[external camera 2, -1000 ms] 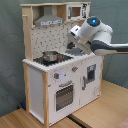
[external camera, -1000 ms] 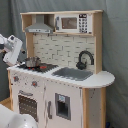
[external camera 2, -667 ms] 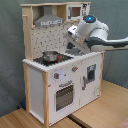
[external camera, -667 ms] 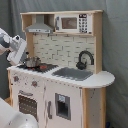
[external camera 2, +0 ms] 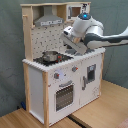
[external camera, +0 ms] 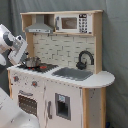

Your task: Play with the kitchen

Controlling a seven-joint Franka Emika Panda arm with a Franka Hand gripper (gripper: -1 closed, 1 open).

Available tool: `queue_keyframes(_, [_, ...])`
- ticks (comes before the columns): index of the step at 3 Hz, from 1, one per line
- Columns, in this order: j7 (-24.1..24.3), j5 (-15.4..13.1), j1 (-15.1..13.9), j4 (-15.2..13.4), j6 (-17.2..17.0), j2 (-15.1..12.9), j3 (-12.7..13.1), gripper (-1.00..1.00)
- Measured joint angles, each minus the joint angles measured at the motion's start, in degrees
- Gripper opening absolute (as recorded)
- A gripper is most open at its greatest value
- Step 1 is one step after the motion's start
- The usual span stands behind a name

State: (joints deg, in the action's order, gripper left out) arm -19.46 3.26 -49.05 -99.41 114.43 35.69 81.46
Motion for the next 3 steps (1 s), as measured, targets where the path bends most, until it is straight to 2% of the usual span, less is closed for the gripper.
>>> queue_keyframes(3, [0.95, 0.53, -10.5, 7.93, -3.42, -6.55, 12.16, 1.0])
